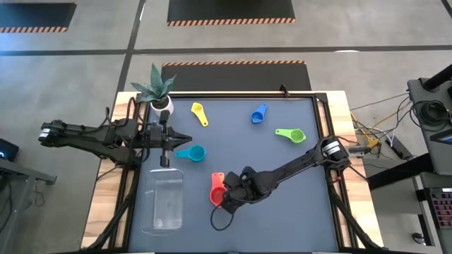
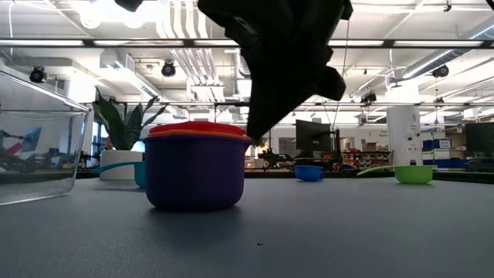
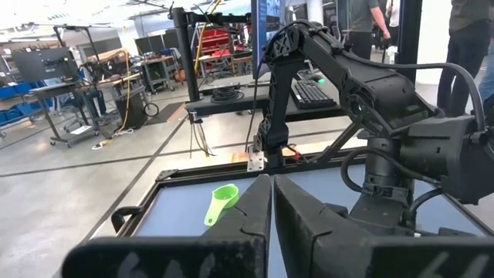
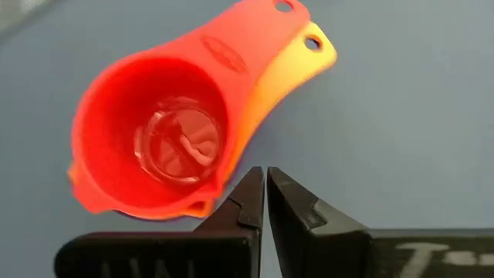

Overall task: Nest measuring cups in basket
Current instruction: Stack the red measuring cup on top of the orange cup

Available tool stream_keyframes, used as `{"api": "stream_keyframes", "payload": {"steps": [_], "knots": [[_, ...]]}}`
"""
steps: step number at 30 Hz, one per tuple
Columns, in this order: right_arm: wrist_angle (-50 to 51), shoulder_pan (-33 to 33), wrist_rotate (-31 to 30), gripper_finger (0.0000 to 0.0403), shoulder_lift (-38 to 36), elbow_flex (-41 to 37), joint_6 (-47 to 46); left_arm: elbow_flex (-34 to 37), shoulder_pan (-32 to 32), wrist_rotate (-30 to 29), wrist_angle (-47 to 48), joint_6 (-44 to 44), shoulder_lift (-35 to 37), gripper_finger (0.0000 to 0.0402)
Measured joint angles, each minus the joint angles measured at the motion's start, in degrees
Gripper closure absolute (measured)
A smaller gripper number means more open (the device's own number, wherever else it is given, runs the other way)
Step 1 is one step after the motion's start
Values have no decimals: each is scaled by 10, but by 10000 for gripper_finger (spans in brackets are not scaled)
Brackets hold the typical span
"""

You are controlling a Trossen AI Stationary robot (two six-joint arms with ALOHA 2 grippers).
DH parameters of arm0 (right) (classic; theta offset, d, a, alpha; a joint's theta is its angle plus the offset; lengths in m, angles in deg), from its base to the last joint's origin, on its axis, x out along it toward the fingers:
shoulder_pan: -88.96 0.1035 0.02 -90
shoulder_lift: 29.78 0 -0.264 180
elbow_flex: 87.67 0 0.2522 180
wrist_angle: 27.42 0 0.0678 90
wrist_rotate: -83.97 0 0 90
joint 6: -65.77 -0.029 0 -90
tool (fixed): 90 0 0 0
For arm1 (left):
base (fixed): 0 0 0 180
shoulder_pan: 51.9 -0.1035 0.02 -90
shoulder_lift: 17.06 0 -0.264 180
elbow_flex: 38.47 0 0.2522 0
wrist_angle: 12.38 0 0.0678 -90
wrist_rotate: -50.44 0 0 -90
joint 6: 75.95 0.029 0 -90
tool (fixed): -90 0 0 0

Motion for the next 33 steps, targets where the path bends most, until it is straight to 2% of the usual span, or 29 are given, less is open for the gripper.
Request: {"api": "stream_keyframes", "payload": {"steps": [33], "knots": [[-29,9,57,394,0,0,-24,0,0,0,1,0,0,402]]}}
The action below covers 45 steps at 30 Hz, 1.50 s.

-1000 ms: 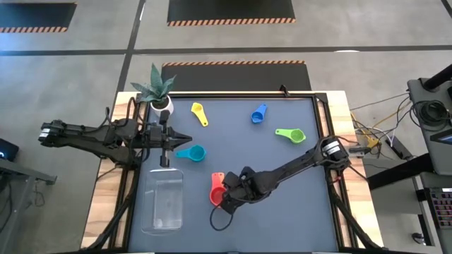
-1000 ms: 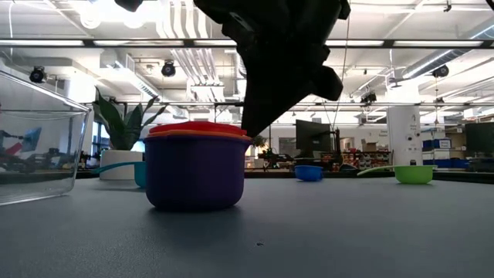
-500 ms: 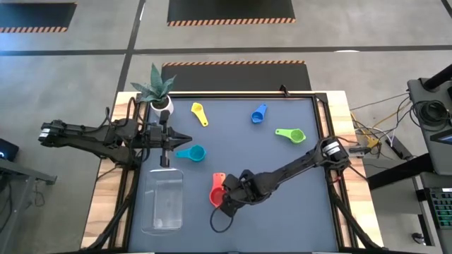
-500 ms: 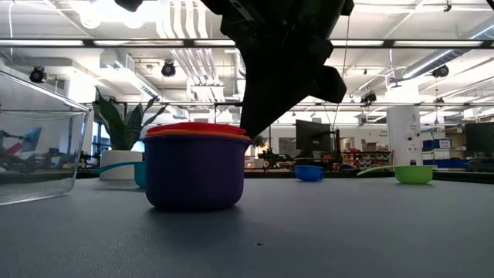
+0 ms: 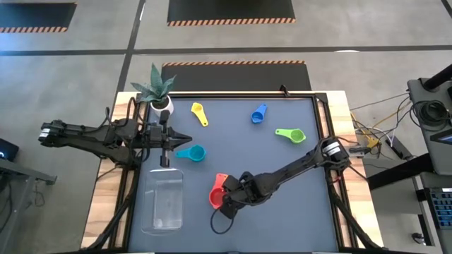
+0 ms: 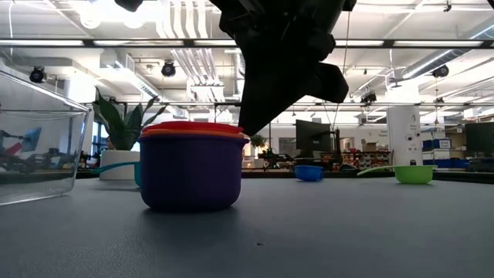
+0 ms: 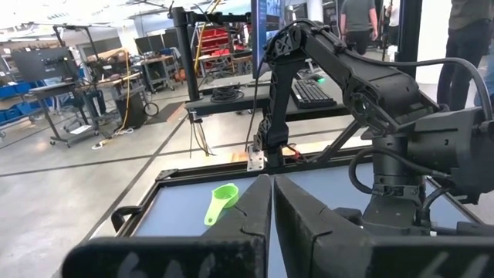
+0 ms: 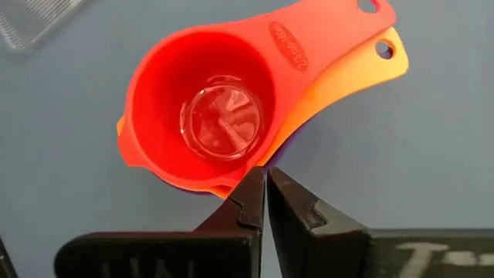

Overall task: Nest measuring cups in basket
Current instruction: Stack the red measuring cup on top of the orange cup

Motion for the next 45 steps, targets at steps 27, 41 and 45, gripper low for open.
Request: {"api": "stream_keyframes", "payload": {"steps": [27,41,45], "knots": [[-58,-22,-89,394,-152,-195,350,-53,75,44,158,-122,-164,402],[-496,-45,-87,394,-178,-422,488,-124,77,86,225,-109,-364,402],[-564,-50,-85,394,-177,-453,516,-133,78,74,228,-107,-401,402]]}}
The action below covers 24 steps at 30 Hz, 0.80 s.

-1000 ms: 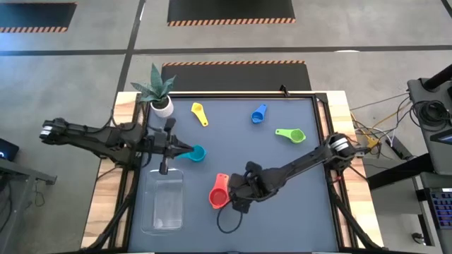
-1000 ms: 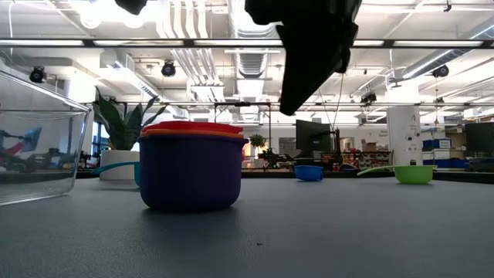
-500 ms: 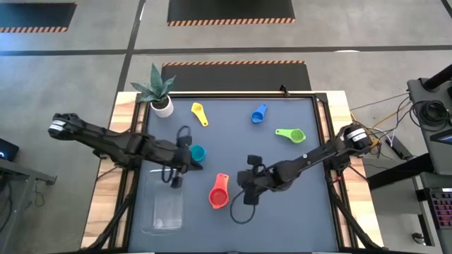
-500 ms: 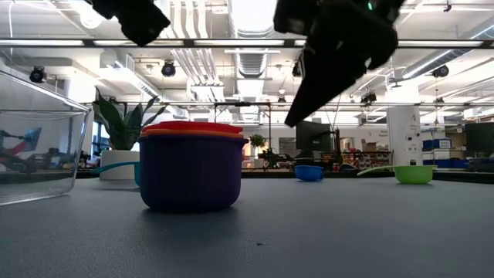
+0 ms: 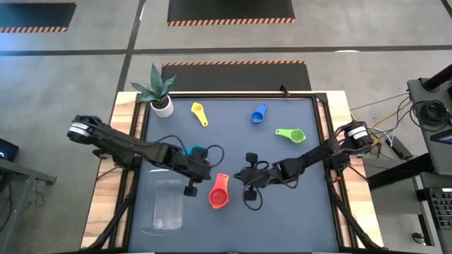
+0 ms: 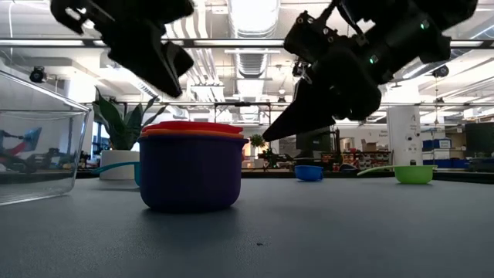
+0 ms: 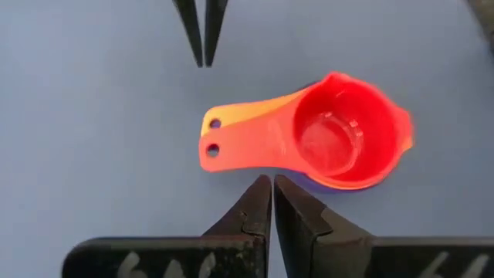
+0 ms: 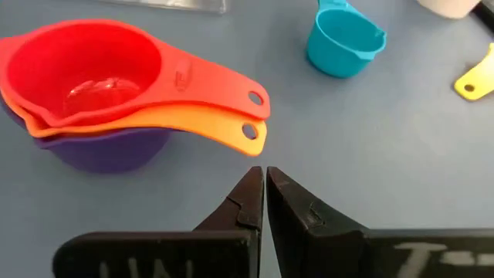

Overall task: Nest measuring cups in basket
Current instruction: Stack the red measuring cup on top of the orange cup

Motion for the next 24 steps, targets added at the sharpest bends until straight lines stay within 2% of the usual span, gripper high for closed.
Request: {"api": "stream_keyframes", "payload": {"steps": [13,24], "knots": [[-86,0,4,394,49,-24,11,-11,1,-35,20,-5,-89,402],[-143,-2,30,394,81,-19,11,-37,1,-35,18,2,-114,402]]}}
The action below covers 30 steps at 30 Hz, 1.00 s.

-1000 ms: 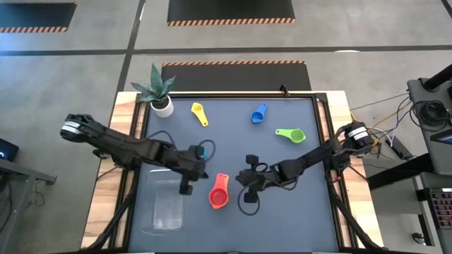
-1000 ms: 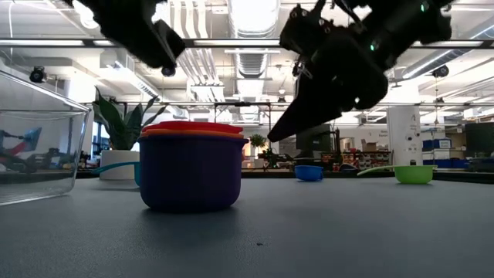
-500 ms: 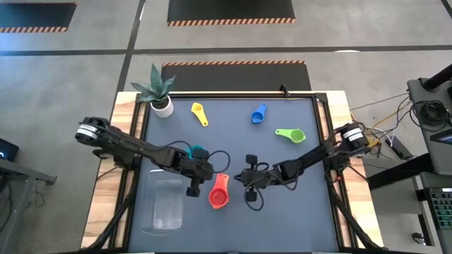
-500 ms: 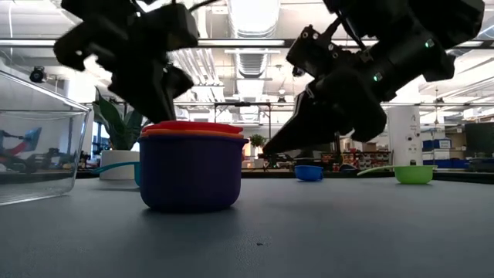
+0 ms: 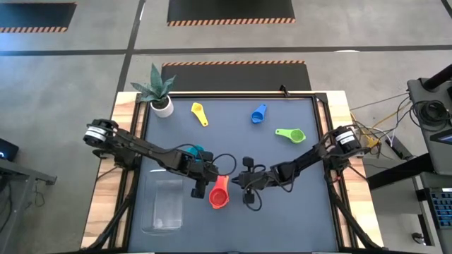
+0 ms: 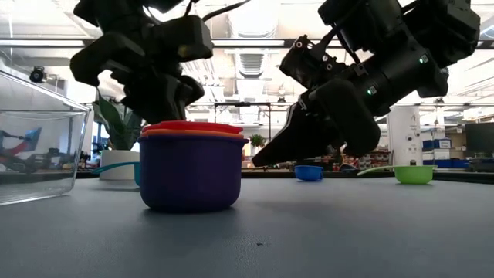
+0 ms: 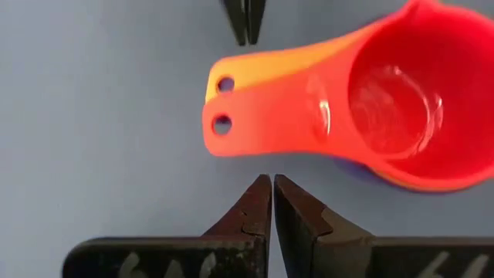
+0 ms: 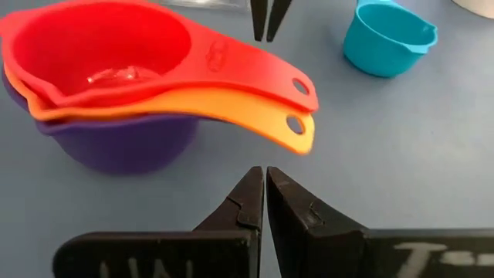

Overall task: Nest measuring cups in basket
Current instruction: Stack the red measuring cup on top of the orange cup

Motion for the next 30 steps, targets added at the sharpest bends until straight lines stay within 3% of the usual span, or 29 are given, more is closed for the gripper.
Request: {"api": "stream_keyframes", "payload": {"steps": [17,23,30], "knots": [[2,-2,8,394,13,33,29,1,0,-10,-19,5,0,402],[6,-2,8,394,13,35,28,-4,0,-14,38,0,16,402],[6,-2,8,394,13,35,26,-5,2,-14,27,5,18,402]]}}
